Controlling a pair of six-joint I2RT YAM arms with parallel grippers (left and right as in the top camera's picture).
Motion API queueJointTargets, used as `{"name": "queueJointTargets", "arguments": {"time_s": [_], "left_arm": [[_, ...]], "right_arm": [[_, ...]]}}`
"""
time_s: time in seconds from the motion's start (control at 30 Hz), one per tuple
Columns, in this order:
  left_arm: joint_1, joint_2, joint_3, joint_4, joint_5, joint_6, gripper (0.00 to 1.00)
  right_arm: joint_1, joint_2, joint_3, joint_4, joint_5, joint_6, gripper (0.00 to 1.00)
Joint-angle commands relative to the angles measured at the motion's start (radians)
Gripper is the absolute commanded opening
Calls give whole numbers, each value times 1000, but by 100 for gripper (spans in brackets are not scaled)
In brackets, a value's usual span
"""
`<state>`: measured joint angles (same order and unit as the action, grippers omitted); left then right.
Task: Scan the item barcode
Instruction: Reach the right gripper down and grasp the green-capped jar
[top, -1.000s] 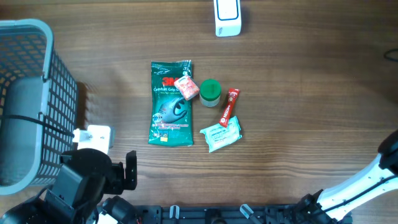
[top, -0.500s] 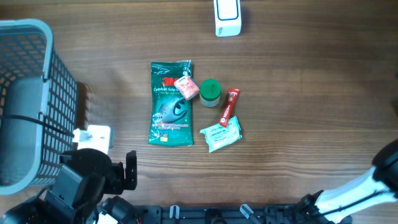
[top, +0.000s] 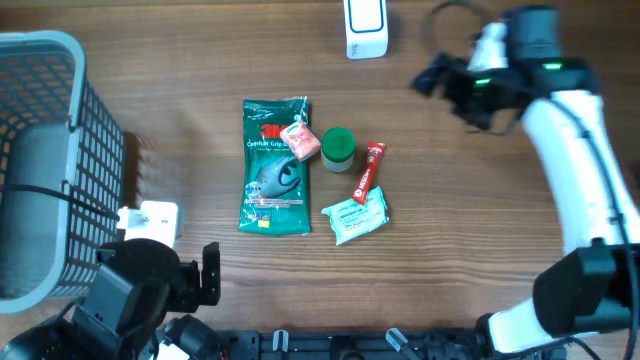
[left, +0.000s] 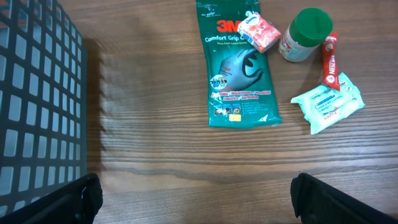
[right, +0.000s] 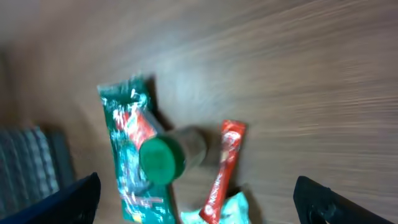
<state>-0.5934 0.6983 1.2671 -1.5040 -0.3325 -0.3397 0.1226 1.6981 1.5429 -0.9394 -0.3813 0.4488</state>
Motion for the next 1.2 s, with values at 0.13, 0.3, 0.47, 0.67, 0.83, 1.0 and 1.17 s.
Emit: {"name": "queueJointTargets", "arguments": {"time_s": [0.13, 0.3, 0.47, 0.67, 0.83, 1.0, 1.17], "left_arm": [[3, -5, 3, 2, -9, -13, 100], [3, -5, 3, 2, -9, -13, 100], [3, -5, 3, 2, -9, -13, 100], [3, -5, 3, 2, -9, -13, 100], [3, -5, 3, 2, -9, -13, 100], [3, -5, 3, 2, -9, -13, 100], [3, -5, 3, 2, -9, -13, 100]], "right_arm": [[278, 70, -16, 0, 118, 717, 100], [339, 73, -16, 53, 53, 909, 100], [352, 86, -16, 50, 37, 1052, 100], [352, 129, -15, 22, 23, 1160, 99], [352, 160, 15, 3, 50, 1183, 99], [351, 198, 16, 0, 103, 1227, 99], [351, 310, 18, 80, 85, 1223, 100]]}}
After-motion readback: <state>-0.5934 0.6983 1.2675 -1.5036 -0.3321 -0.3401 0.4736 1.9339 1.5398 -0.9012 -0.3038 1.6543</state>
